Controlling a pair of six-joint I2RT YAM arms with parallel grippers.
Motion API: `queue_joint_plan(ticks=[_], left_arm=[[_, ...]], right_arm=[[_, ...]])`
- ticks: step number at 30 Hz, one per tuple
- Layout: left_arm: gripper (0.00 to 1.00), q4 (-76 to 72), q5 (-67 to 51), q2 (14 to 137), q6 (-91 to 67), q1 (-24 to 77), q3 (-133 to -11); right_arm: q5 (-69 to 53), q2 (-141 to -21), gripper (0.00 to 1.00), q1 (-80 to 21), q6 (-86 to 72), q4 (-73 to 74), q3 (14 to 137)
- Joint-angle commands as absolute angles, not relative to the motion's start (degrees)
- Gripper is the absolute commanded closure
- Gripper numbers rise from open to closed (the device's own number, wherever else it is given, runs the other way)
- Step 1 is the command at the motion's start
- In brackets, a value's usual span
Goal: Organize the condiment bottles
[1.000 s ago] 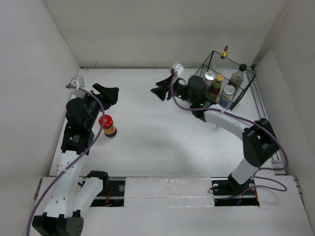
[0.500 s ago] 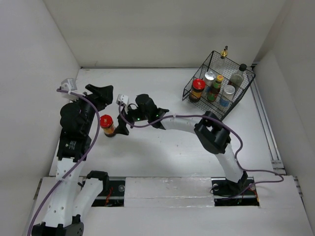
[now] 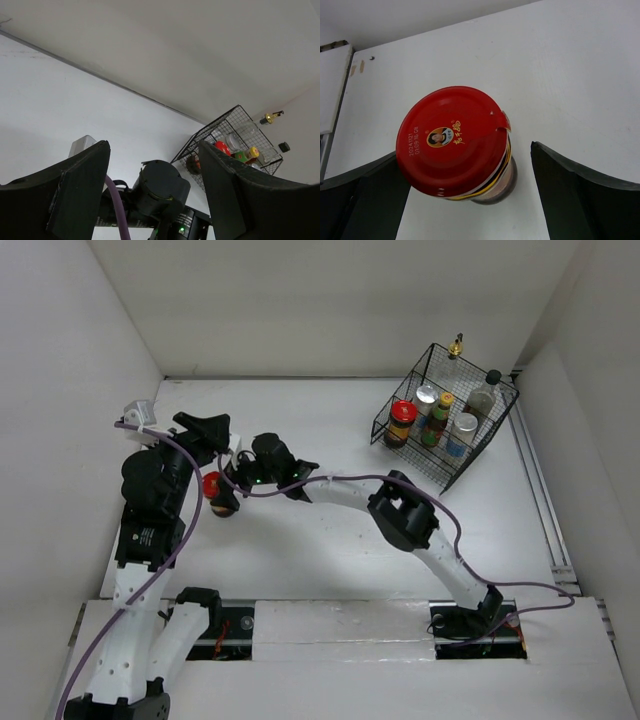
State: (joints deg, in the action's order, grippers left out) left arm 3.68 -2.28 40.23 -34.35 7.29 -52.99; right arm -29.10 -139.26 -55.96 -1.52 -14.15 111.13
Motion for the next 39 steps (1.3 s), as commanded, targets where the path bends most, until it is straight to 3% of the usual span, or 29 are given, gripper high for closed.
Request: queue_joint_plan(ticks=[1,11,15,18,25,30,33,39], left_arm=[[0.33,1.14,-2.02,39.02,-33.49,7.03,-55.37],[0.33,1.14,-2.55,39.02,-32.96,7.03,-55.37],[0.33,1.14,-3.08,39.02,-32.96,7.03,-55.37],[0.33,1.14,-3.08,39.02,-32.44,7.03,-54.84],[0.33,0.62,-4.13,39.02,-32.43,7.03,-54.32],[0.33,-0.78,-6.15,39.55,-32.43,7.03,-53.70],[0.33,-1.85,-8.87,39.55,-32.43,7.03,-52.47],[0.33,-3.69,-13.54,43.32,-32.43,7.03,-51.86]], right_arm=[[-28.74,-141.23,0.01,-56.87,-3.51,-18.81,115.65],[-26.63,-144.93,0.02,-57.39,-9.93,-30.40,117.42],[-25.31,-145.55,0.29,-57.39,-12.56,-34.97,114.28],[-24.79,-141.08,0.40,-57.39,-13.62,-40.77,109.00],[-24.18,-118.86,0.44,-54.24,-15.73,-52.02,84.93],[-21.10,-95.96,0.46,-48.26,-15.73,-53.35,64.89],[-16.10,-83.12,0.47,-42.64,-14.78,-49.14,56.01],[-1.24,-68.48,0.47,-29.90,-9.41,-33.33,50.10]])
